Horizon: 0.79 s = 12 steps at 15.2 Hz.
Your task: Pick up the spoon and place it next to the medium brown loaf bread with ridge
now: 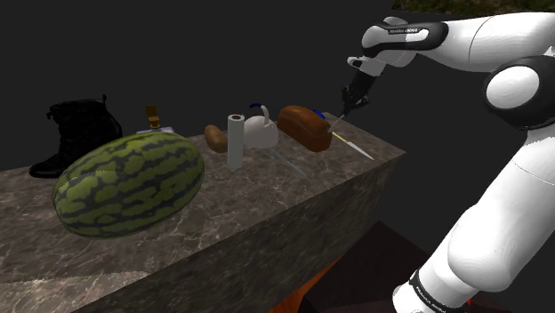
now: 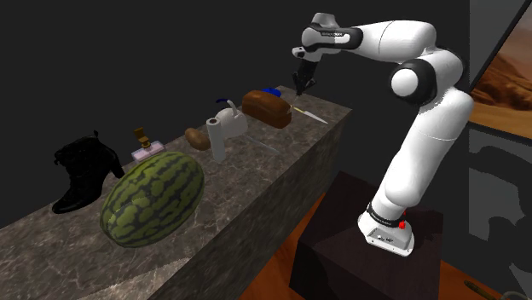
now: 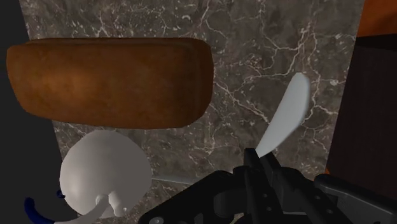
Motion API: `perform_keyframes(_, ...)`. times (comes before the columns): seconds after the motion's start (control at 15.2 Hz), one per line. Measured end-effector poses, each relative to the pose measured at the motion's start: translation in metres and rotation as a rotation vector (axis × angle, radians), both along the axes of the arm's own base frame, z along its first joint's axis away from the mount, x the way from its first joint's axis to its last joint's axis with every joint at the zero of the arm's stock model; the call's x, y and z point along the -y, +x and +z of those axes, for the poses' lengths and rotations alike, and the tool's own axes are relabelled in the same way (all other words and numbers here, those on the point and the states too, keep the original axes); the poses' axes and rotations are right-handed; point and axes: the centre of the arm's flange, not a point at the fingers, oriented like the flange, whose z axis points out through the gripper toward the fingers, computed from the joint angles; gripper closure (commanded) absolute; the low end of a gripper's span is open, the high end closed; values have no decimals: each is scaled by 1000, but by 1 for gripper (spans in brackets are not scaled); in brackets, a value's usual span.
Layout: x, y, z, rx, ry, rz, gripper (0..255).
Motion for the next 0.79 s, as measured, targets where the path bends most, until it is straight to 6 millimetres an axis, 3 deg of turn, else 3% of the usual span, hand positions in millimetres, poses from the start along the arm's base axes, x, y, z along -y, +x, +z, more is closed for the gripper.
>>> perform_keyframes(0.33,62,-2,-2,0,0,-1,255)
perform_keyframes(0.79,68,0,-38,0,0,2,255)
